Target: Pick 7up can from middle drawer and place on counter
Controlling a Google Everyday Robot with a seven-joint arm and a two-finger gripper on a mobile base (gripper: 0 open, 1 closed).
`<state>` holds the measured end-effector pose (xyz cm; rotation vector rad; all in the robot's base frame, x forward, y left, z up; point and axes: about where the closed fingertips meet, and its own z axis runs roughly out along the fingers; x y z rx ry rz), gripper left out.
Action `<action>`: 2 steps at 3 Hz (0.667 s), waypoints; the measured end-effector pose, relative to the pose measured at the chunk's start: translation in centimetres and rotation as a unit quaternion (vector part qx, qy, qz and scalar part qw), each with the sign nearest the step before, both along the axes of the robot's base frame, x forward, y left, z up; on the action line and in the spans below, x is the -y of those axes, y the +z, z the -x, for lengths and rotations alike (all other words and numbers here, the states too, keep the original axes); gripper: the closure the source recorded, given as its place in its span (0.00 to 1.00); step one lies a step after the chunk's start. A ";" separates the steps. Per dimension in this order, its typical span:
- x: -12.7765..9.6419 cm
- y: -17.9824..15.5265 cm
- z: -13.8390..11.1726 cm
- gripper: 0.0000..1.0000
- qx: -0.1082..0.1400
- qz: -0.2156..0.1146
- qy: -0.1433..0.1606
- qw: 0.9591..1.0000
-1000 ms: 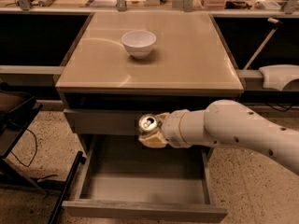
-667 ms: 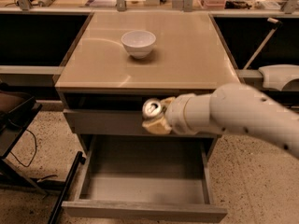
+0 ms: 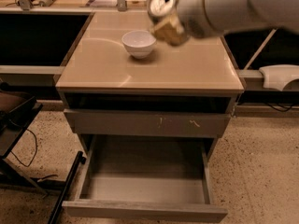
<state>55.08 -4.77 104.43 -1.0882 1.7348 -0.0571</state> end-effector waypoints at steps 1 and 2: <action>0.1 5.0 -0.5 1.00 0.035 -0.010 -0.018 0.999; 0.4 3.1 -3.2 1.00 0.012 -0.003 -0.016 1.000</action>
Offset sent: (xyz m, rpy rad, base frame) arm 0.0850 -0.0035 -0.0193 -0.0232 0.0895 -0.0089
